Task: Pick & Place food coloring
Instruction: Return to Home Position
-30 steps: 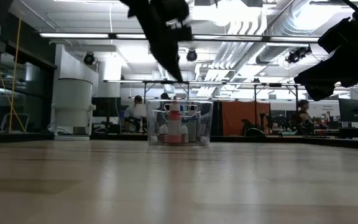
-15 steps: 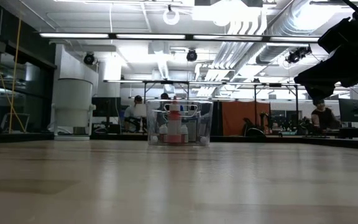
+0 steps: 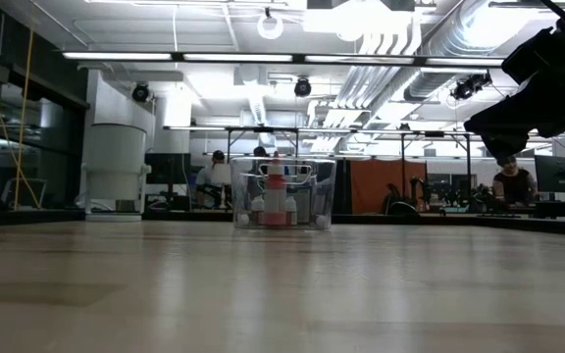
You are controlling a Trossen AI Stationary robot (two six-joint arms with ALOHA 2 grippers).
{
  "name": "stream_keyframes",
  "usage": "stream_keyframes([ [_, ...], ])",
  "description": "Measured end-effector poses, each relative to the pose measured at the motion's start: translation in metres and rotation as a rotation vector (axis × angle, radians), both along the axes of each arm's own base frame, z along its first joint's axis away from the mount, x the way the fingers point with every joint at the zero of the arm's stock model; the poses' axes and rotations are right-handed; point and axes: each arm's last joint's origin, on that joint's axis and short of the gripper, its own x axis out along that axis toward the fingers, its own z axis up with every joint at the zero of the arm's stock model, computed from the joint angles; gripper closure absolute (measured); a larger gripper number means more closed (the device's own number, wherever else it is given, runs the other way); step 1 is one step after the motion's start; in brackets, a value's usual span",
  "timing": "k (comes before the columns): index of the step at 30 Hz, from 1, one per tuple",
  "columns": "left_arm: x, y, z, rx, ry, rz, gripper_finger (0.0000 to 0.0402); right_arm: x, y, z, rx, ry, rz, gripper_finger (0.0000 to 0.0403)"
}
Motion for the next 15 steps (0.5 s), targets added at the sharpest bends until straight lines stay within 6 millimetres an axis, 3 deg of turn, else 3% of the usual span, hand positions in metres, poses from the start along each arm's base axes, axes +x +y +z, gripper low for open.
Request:
stream_keyframes([
  [6,-0.013,-0.003,-0.041,-0.08,-0.074,-0.01,0.0396,0.0,0.0,0.0,0.0,-0.001,0.0,0.0351],
  [15,-0.064,0.005,-0.107,-0.09,-0.305,0.093,0.0401,0.0,0.0,0.0,0.0,0.0,0.0,0.0348],
])
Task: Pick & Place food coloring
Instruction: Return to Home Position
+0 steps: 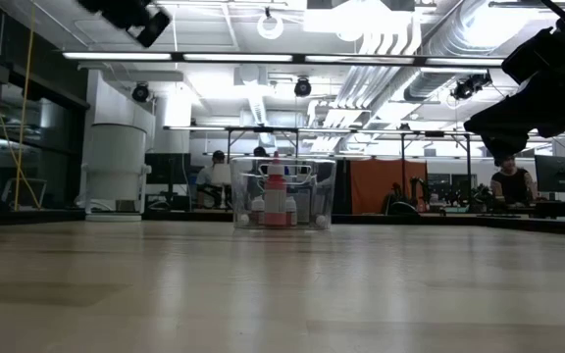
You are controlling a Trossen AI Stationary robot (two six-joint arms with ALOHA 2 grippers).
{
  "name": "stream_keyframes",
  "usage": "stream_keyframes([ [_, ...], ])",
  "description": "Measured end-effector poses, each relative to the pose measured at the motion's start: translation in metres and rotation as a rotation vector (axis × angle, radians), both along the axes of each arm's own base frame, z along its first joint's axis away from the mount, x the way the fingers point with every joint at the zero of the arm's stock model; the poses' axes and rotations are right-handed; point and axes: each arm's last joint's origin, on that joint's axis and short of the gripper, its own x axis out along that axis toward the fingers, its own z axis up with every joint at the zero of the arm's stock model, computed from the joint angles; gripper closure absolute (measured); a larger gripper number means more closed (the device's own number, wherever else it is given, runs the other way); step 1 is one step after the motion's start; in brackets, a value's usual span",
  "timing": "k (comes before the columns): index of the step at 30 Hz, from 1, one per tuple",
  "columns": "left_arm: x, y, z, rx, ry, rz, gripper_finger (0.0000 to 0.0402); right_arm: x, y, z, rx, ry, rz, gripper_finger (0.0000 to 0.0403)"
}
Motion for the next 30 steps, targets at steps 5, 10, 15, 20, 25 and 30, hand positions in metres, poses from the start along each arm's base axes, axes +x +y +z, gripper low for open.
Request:
stream_keyframes([
  [5,-0.03,0.005,-0.033,-0.013,-0.129,0.098,0.0401,0.0,0.0,0.0,0.0,0.0,0.0,0.0351],
  [10,-0.041,0.009,-0.056,0.001,-0.245,0.076,0.0401,0.0,0.0,0.0,0.0,0.0,0.0,0.0351],
  [15,-0.045,0.022,-0.079,-0.034,-0.307,0.092,0.0401,0.0,0.0,0.0,0.0,-0.001,0.0,0.035],
  [20,-0.052,0.03,-0.098,-0.061,-0.39,0.145,0.0401,0.0,0.0,0.0,0.0,-0.001,0.0,0.0351],
  [25,-0.063,0.03,-0.117,-0.089,-0.452,0.192,0.0401,0.0,0.0,0.0,0.0,-0.001,0.0,0.0348],
  [30,-0.072,0.029,-0.123,-0.133,-0.492,0.211,0.0401,0.0,0.0,0.0,0.0,-0.001,0.0,0.0351],
])
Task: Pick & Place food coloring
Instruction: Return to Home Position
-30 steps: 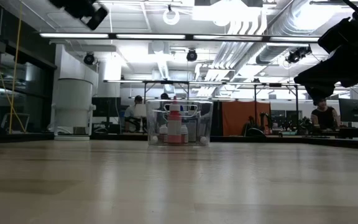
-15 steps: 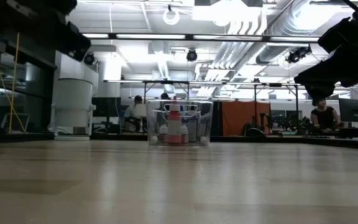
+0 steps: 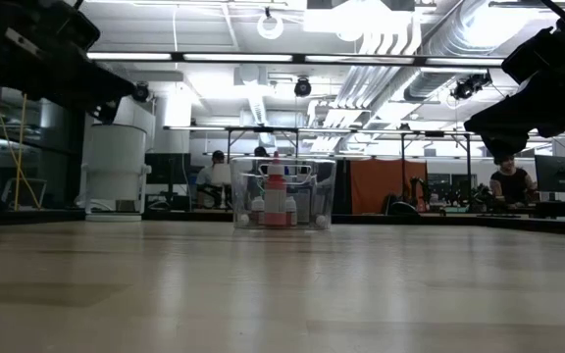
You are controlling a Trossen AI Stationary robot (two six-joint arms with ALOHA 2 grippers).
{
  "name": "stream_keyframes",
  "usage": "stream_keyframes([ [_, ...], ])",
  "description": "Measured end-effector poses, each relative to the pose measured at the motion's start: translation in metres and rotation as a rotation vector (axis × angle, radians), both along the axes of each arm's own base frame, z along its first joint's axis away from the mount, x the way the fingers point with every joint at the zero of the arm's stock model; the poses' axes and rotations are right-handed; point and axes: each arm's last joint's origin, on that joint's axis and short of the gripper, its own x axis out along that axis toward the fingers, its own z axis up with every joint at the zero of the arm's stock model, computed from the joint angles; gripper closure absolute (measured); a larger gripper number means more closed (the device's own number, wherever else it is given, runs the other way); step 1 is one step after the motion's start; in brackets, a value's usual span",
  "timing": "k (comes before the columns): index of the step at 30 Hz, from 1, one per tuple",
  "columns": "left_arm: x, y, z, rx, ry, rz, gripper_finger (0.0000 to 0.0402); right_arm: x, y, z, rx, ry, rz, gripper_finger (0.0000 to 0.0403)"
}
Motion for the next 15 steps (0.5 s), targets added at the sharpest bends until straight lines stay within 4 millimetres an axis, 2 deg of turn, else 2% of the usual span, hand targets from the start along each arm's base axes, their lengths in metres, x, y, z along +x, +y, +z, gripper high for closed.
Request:
stream_keyframes([
  [5,-0.008,-0.001,0.0,-0.016,-0.071,-0.005,0.0401,0.0,0.0,0.0,0.0,0.0,0.0,0.0351],
  [15,-0.018,-0.004,-0.016,-0.071,-0.14,-0.056,0.0401,0.0,0.0,0.0,0.0,0.0,0.0,0.0354],
])
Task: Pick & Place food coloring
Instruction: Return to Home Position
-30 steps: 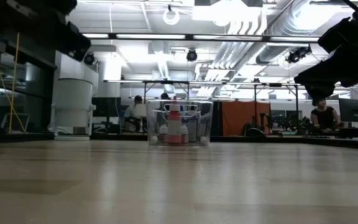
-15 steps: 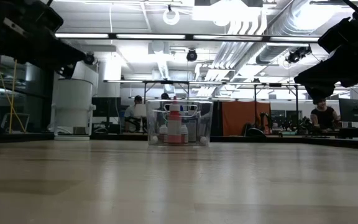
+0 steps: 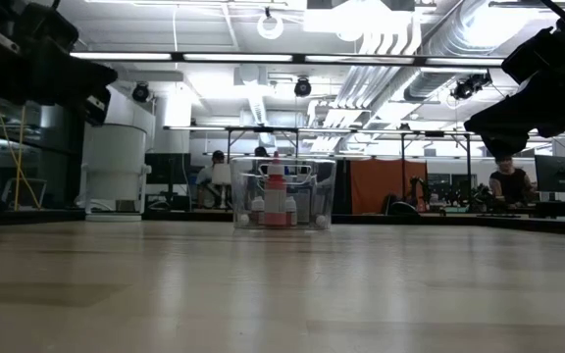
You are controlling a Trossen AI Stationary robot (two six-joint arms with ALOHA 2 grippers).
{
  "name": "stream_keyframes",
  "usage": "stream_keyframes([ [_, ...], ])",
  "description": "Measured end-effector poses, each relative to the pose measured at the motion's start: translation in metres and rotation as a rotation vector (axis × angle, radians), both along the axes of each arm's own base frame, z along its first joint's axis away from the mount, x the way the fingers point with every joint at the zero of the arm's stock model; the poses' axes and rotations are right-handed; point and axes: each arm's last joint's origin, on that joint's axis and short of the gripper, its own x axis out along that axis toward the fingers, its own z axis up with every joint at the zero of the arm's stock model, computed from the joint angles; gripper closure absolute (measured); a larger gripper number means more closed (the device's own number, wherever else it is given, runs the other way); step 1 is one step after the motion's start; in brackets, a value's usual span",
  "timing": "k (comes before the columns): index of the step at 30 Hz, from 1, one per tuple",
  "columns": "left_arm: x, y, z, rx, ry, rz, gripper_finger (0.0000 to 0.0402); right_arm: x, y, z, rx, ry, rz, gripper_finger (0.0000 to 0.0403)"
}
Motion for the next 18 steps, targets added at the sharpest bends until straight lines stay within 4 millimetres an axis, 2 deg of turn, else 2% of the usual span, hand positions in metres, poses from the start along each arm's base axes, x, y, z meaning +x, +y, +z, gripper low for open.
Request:
stream_keyframes([
  [10,-0.0041,-0.0002,0.0009,-0.018,-0.047,0.006,0.0401,0.0,0.0,0.0,0.0,0.0,0.0,0.0351],
  [18,-0.0035,0.0041,-0.0021,-0.027,-0.02,0.153,0.0401,0.0,0.0,0.0,0.0,0.0,0.001,0.0349],
])
